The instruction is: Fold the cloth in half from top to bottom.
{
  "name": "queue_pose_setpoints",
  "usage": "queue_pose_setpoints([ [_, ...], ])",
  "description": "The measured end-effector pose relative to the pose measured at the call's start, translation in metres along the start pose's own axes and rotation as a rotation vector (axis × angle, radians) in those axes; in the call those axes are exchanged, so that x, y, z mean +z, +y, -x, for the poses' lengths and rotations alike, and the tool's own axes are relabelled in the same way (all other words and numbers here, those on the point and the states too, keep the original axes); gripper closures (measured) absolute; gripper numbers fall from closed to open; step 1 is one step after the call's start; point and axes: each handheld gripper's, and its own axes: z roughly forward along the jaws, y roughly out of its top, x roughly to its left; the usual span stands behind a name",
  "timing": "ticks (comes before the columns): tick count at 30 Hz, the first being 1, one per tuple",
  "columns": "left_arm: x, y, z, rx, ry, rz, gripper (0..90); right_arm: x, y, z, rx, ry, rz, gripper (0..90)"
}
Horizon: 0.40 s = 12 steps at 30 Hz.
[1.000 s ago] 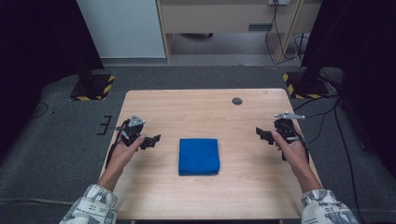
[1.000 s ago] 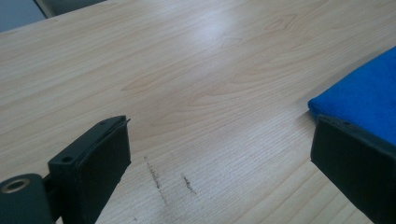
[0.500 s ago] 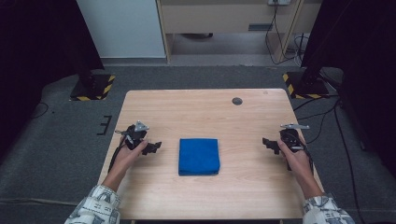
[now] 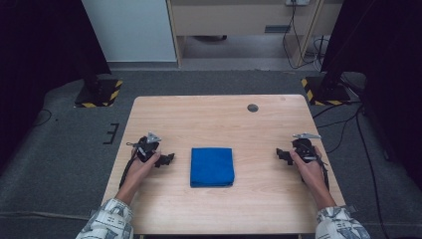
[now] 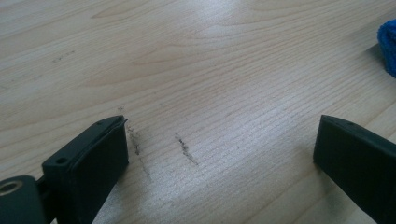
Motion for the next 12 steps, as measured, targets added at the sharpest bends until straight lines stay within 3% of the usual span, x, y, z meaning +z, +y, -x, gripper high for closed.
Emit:
queue_pose_setpoints([
  [3, 0.0, -0.0002, 0.0004, 0.001, -0.003, -0.001, 2.4, 0.0028, -0.0015, -0.0074, -0.048, -0.039, -0.004, 5.4],
  [12, -0.0004, -0.0005, 0.0012, -0.004, 0.002, -0.003, 2.1, -0.0021, -0.0064, -0.0081, -0.043, -0.044, -0.006, 4.8],
])
